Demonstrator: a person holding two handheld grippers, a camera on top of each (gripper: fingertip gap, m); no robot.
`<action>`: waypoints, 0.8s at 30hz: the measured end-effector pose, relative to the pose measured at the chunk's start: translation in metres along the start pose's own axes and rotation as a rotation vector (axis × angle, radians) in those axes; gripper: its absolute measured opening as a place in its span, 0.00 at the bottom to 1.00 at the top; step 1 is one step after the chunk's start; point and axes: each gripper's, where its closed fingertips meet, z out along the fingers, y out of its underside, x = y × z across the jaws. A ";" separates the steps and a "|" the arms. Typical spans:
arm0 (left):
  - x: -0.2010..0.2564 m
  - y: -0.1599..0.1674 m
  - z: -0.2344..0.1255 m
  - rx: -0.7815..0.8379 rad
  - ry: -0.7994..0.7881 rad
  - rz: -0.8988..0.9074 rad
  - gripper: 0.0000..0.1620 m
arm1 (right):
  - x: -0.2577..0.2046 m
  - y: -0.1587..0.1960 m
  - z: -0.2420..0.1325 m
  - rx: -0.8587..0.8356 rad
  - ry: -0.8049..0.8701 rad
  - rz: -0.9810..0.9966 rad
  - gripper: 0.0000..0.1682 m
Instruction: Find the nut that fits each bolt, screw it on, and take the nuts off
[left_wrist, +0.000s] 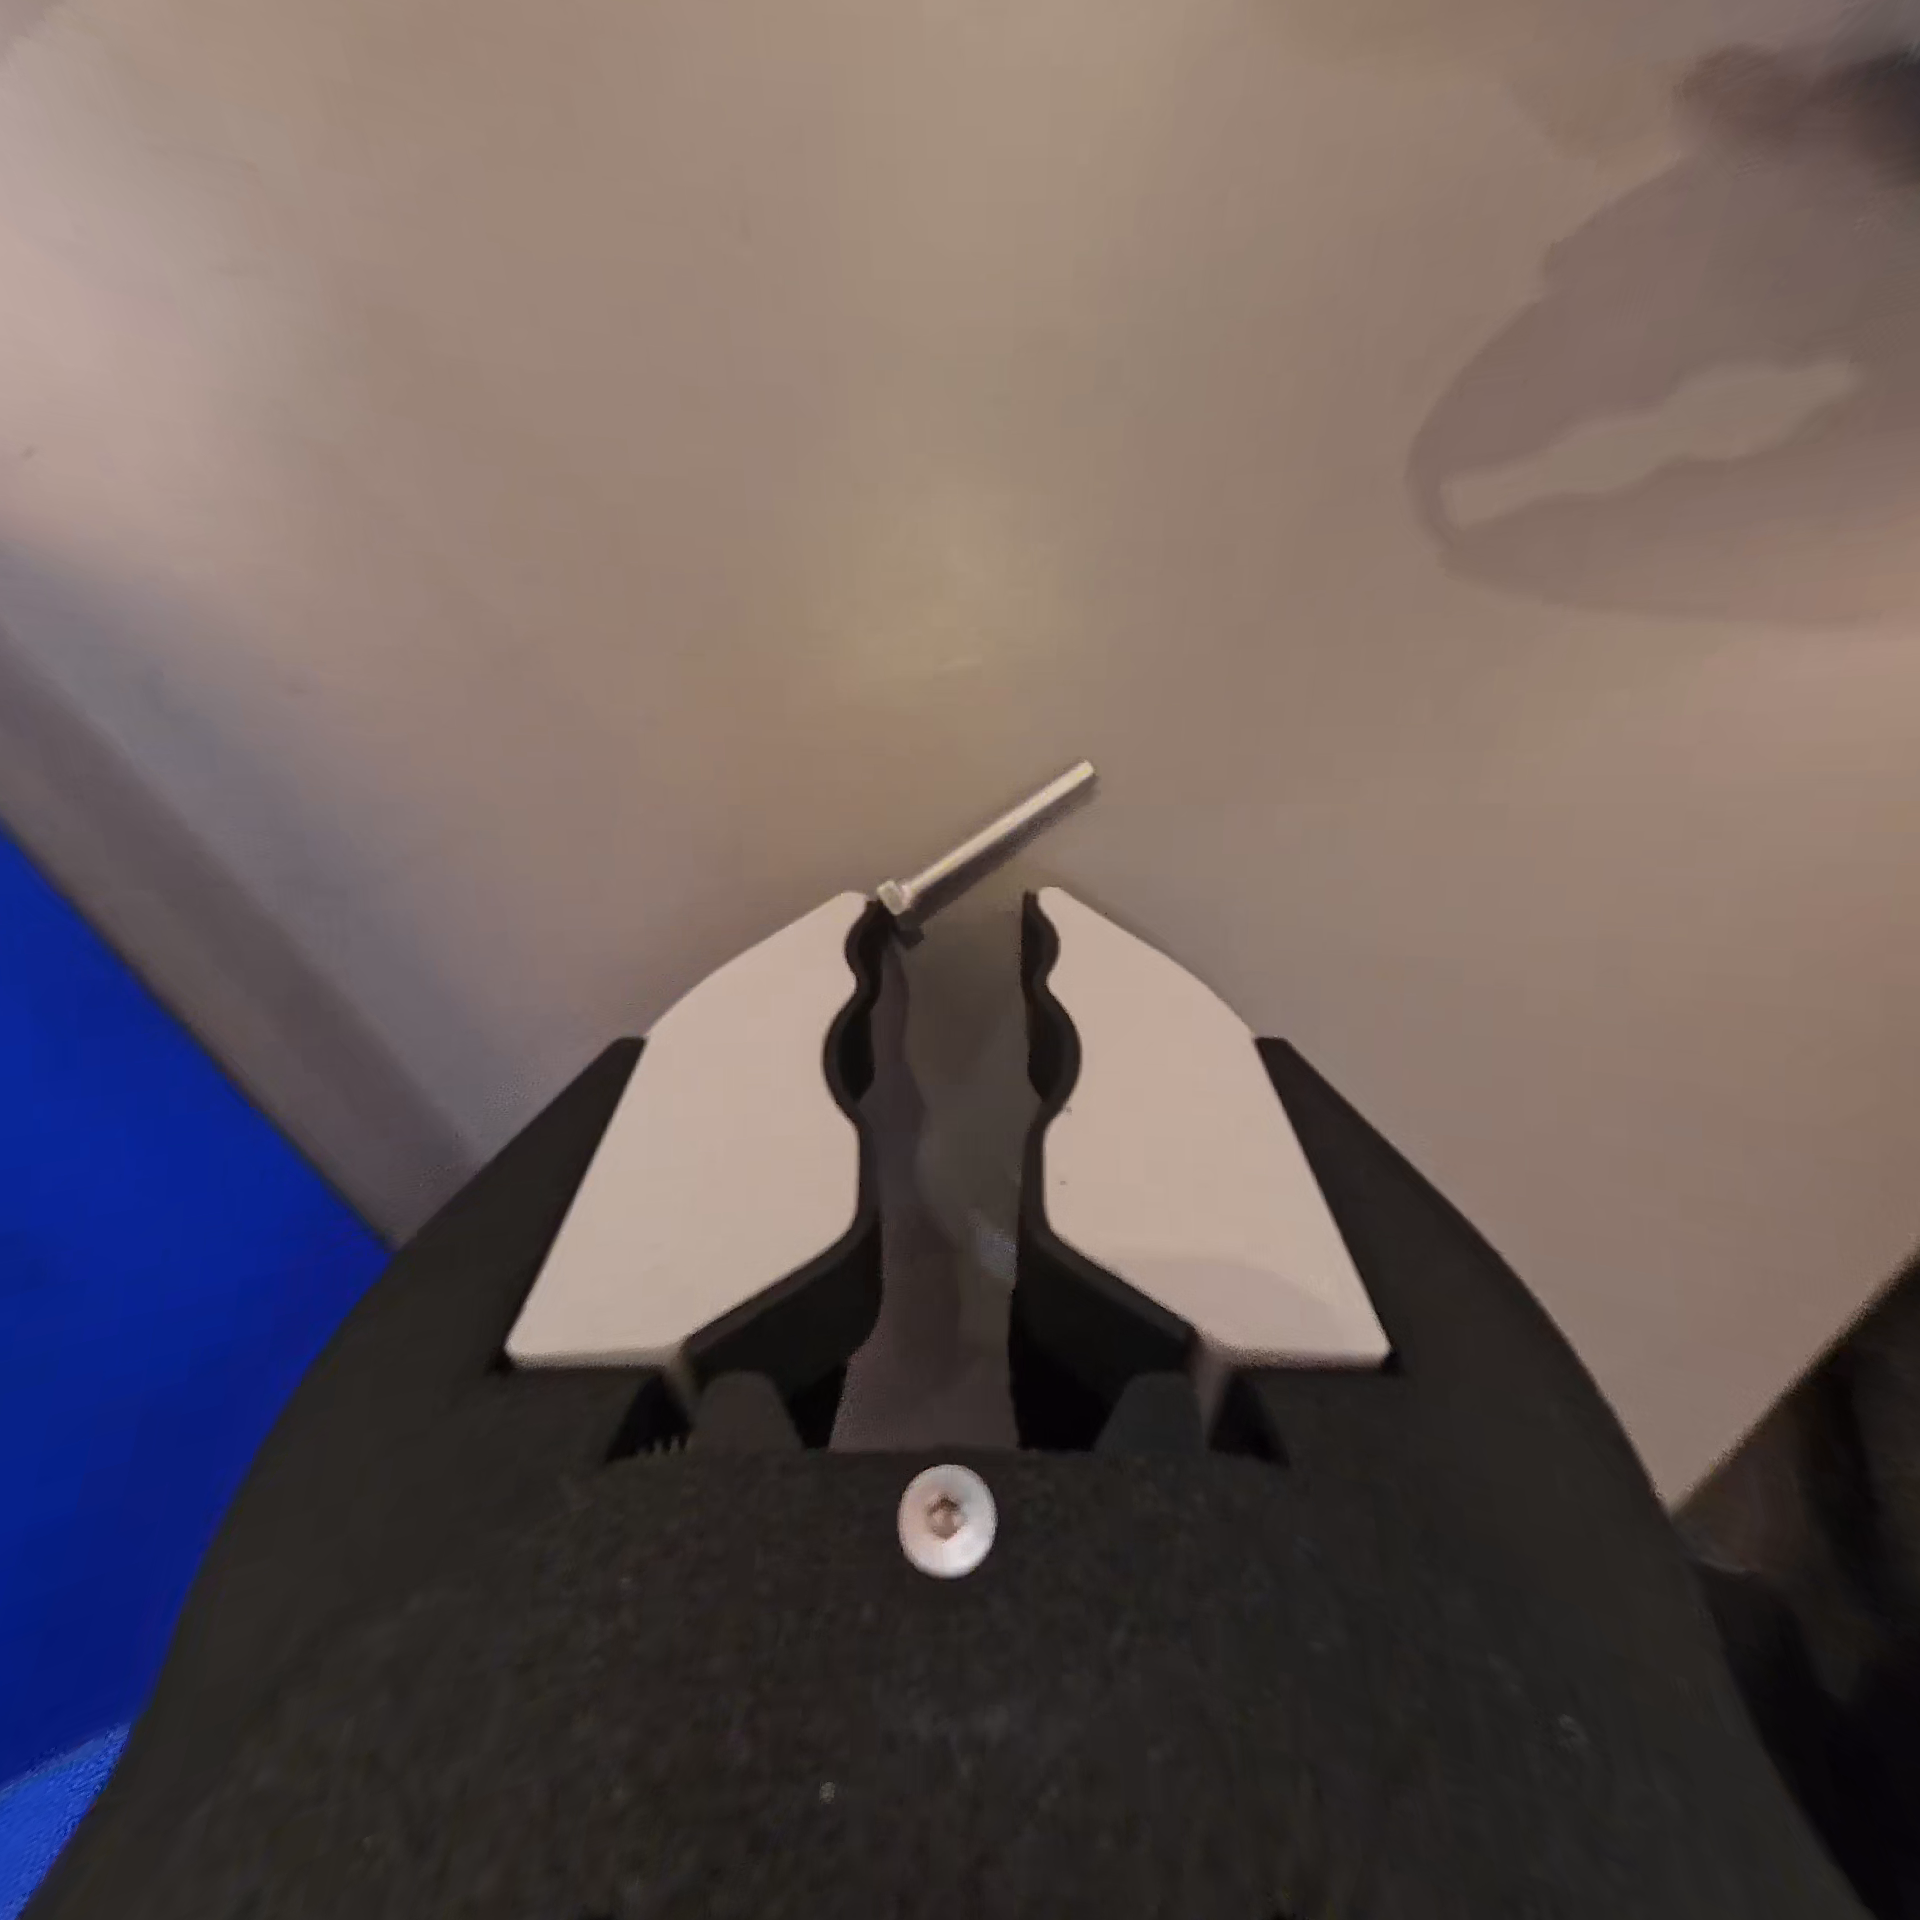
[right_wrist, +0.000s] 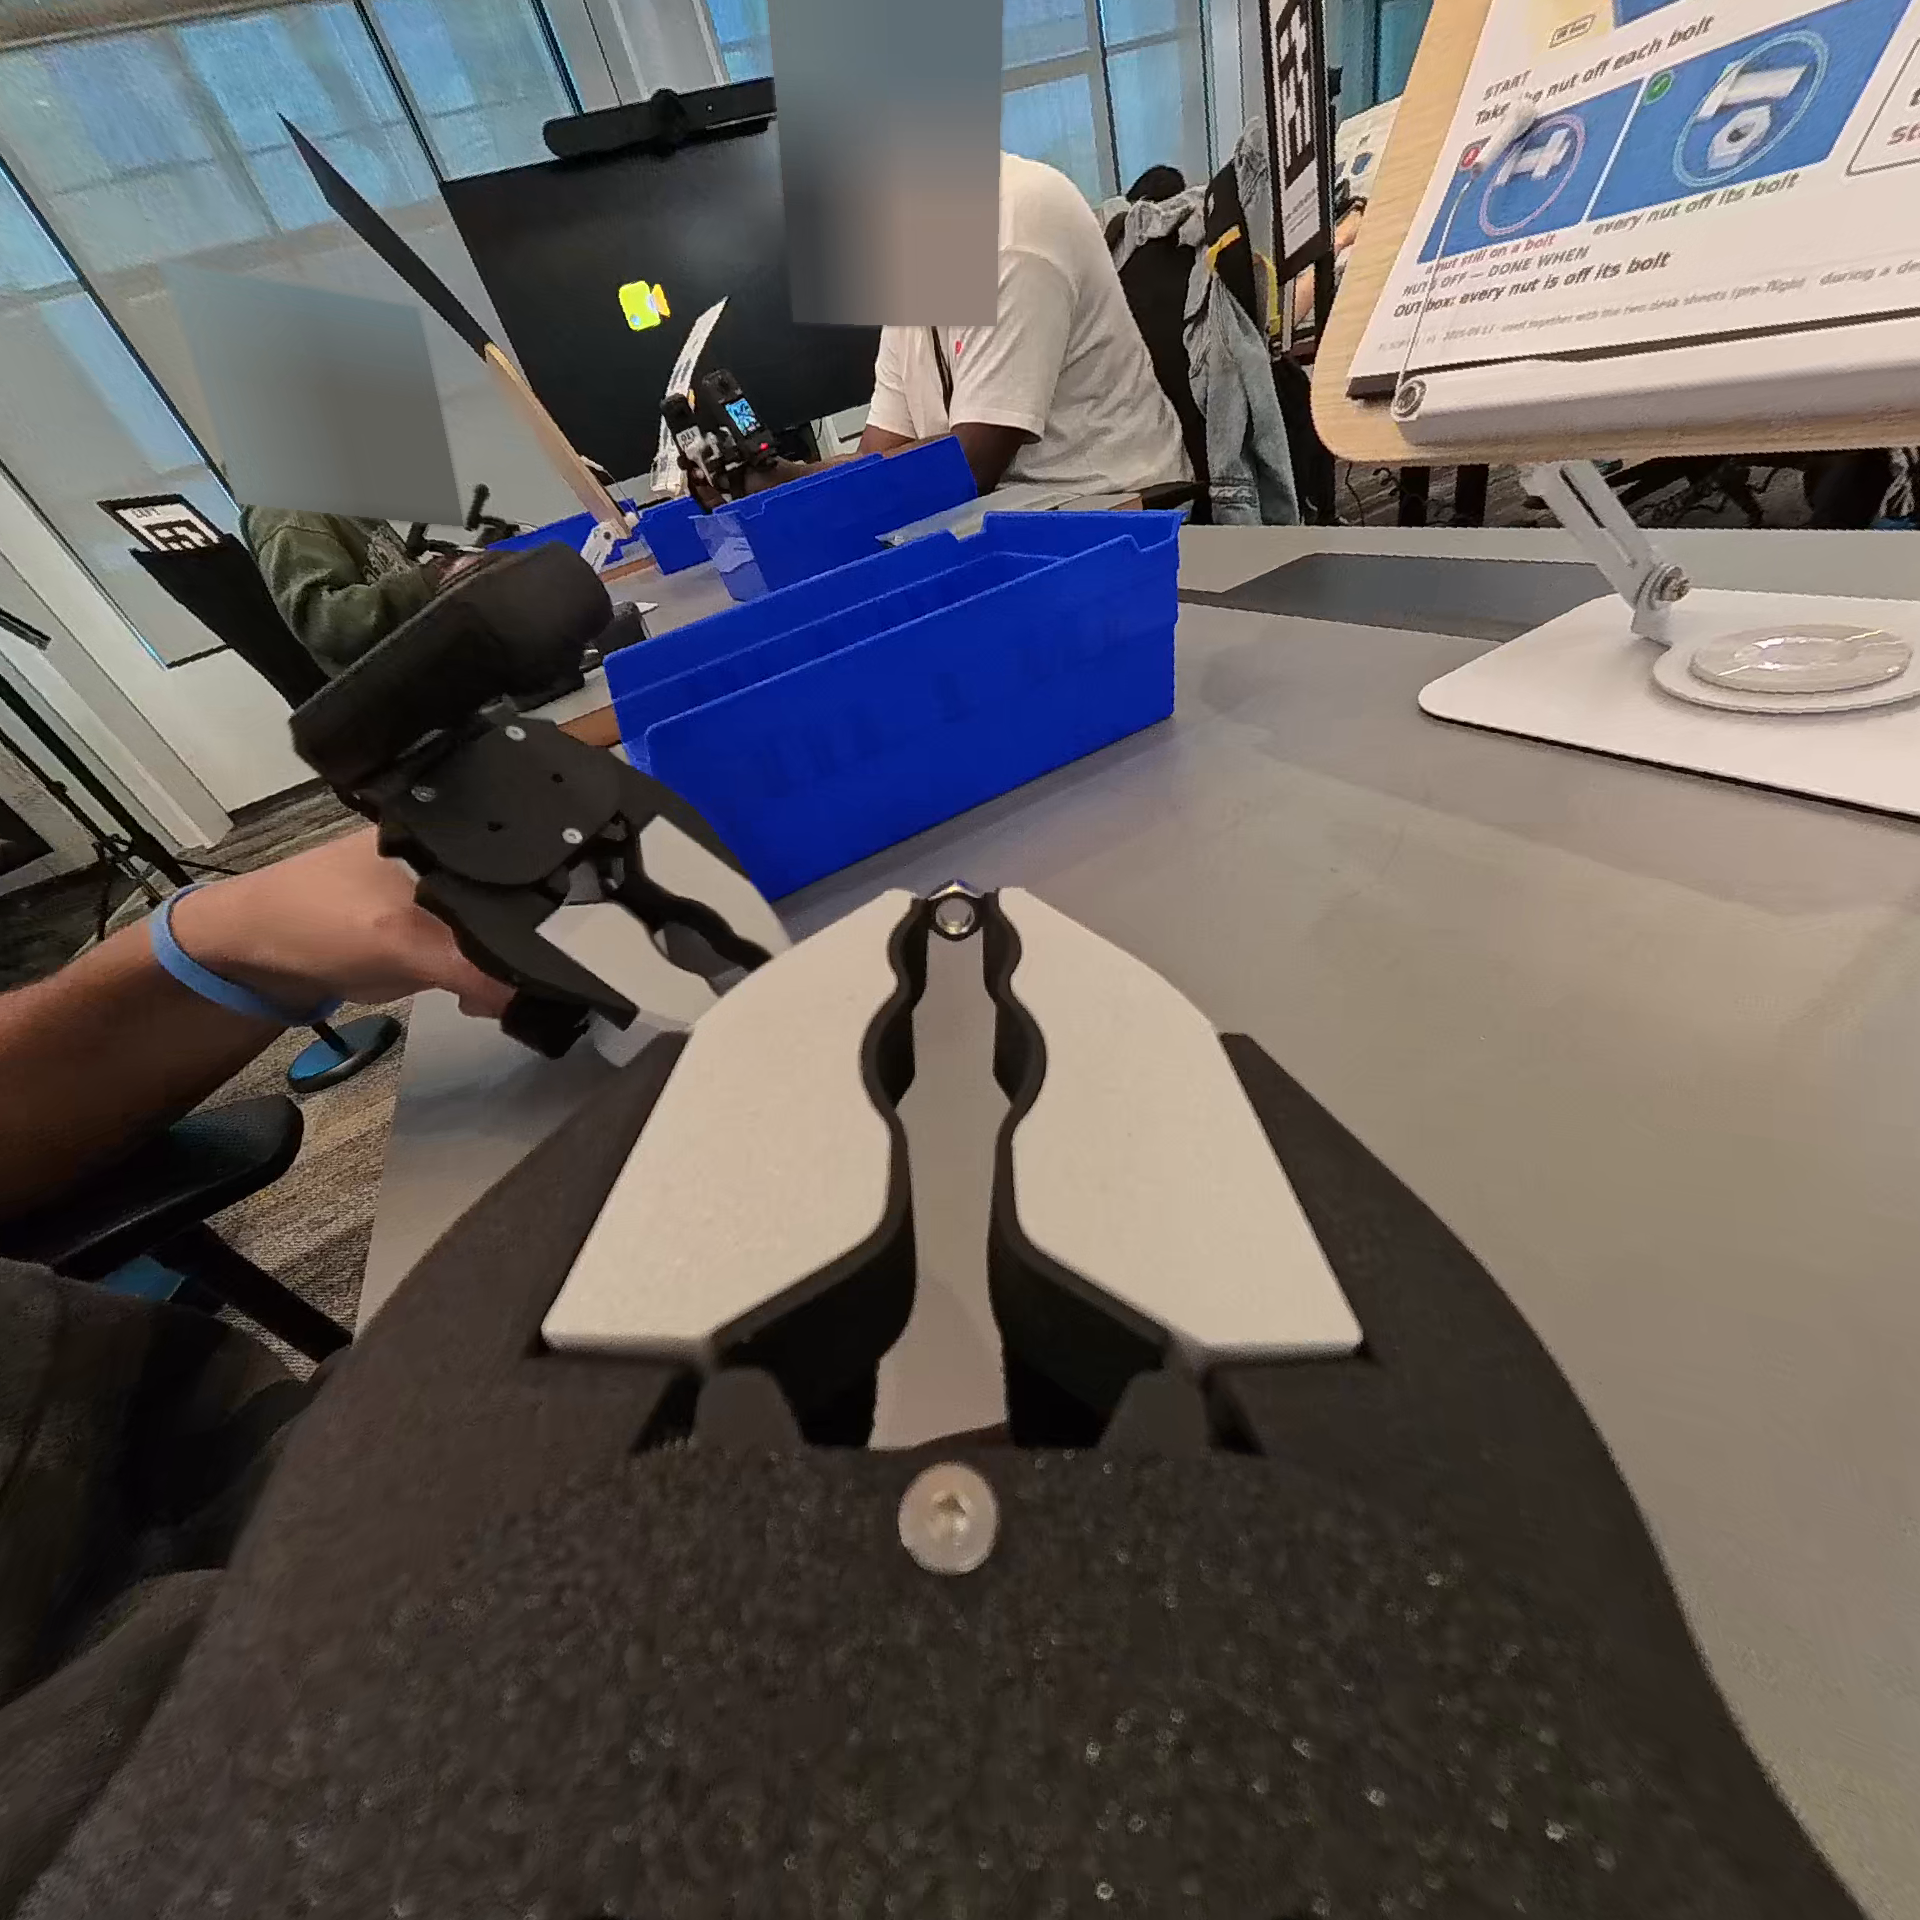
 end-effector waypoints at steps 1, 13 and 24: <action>0.005 0.000 0.000 0.004 0.031 -0.012 0.17 | 0.000 0.000 0.000 0.000 -0.001 0.001 0.06; -0.003 -0.003 -0.022 -0.108 -0.086 0.474 0.18 | -0.004 -0.002 -0.001 0.012 -0.028 0.005 0.06; 0.003 -0.002 -0.004 -0.398 0.100 0.785 0.20 | -0.005 -0.002 -0.002 0.013 -0.032 -0.004 0.06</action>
